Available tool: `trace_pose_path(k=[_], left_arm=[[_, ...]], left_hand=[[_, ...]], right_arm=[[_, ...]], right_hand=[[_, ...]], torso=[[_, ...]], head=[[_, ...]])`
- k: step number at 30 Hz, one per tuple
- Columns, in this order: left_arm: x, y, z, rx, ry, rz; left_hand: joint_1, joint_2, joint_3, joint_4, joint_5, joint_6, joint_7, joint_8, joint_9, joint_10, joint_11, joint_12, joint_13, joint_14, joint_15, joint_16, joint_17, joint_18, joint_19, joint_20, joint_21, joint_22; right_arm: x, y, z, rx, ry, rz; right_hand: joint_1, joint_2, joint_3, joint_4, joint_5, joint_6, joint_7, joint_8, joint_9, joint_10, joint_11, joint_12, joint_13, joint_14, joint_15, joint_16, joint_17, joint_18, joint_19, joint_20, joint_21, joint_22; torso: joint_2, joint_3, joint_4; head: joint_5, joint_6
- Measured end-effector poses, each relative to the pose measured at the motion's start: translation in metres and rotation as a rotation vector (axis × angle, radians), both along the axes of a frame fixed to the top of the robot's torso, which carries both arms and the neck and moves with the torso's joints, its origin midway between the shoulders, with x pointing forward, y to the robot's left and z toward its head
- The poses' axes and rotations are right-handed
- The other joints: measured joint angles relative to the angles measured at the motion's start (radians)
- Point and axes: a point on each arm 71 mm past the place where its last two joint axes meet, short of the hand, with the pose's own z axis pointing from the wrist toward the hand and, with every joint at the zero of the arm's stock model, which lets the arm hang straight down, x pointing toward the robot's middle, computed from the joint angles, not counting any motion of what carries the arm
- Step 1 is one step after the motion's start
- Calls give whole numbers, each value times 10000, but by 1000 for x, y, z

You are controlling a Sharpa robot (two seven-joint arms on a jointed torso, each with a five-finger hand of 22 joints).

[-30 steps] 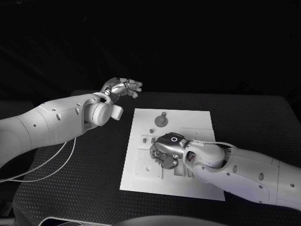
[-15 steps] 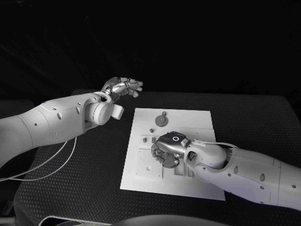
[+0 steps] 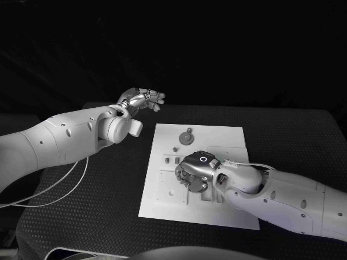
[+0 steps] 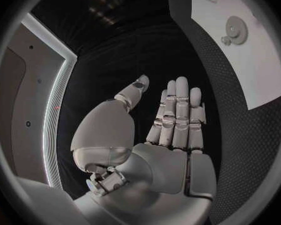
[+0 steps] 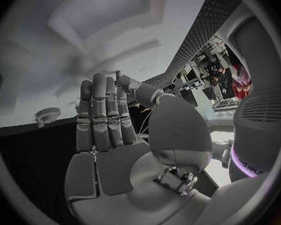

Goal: Assemble the parts on the task board

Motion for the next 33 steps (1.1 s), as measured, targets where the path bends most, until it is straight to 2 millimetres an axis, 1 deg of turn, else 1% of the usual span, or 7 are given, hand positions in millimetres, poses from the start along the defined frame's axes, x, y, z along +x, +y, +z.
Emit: trace_pose_path(k=[11, 16, 18, 30, 31, 33], left_arm=[[0, 0, 0, -3, 4, -4], [0, 0, 0, -5, 4, -7], [0, 0, 0, -6, 4, -9], [0, -1, 0, -8, 10, -16], [0, -1, 0, -7, 11, -14], [0, 0, 0, -5, 14, -10]], left_hand=[[0, 0, 0, 0, 0, 0, 0, 0, 0, 0, 0, 0, 0, 0, 0, 0, 9, 0, 0, 0, 0, -1], [0, 0, 0, 0, 0, 0, 0, 0, -9, 0, 0, 0, 0, 0, 0, 0, 18, 0, 0, 0, 0, 8], [0, 0, 0, 0, 0, 0, 0, 41, -9, 0, 0, 0, 1, 0, 0, 0, 18, 0, 0, 0, 0, 7], [0, 0, 0, 0, 0, 0, 0, 41, -17, 0, 0, 0, 2, 0, 0, 0, 28, 0, 0, 0, 0, 6], [0, 0, 0, 0, 0, 0, 0, 41, -17, 0, 0, 0, 1, 0, 0, 0, 28, 0, 0, 0, 0, 6], [0, 0, 0, 0, 0, 0, 0, 41, -17, 0, 0, 0, 1, 0, 0, -36, 28, 0, 0, 0, 0, 6]], right_arm=[[0, 2, 0, -173, 127, 98], [0, 5, -1, -238, 171, 138], [0, 6, -1, -267, 191, 155], [0, 7, -3, -374, 232, 134], [0, 7, -3, -380, 235, 130], [0, 7, -3, -380, 250, 115]], right_hand=[[0, 0, 0, 0, 0, -2, 1, 0, -18, 0, 0, 1, 42, 1, 1, 0, 20, 1, 0, 0, 0, 0], [0, 0, -1, 0, 0, -3, 1, -1, -23, 0, 1, 2, 36, 1, 2, 0, 20, -1, 0, 0, 0, 9], [0, 0, -1, 0, 0, -4, 1, -2, -19, 0, 1, 2, 31, 0, 2, 0, 29, -4, 0, 0, 0, 10], [0, 0, -1, 0, 3, 19, 24, -10, -7, -1, 1, -47, 30, -2, 0, 0, 44, -10, -1, 1, 0, 9], [-17, -17, -1, 0, 34, 19, 24, -12, -6, -5, 6, -69, 30, -16, -13, -33, 45, -10, -1, 0, 0, 9], [-166, -167, -30, -22, 266, -90, 128, -120, 27, -124, 117, -188, 27, -111, -13, -144, 50, -9, -50, 44, -1, 47]], torso=[[2, -2, 0], [3, -8, 0], [5, -8, 1], [7, -9, 8], [7, -10, 7], [5, -12, 7]], head=[[0, -23], [-12, -30], [-19, -35], [-48, -38], [-49, -37], [-49, -36]])
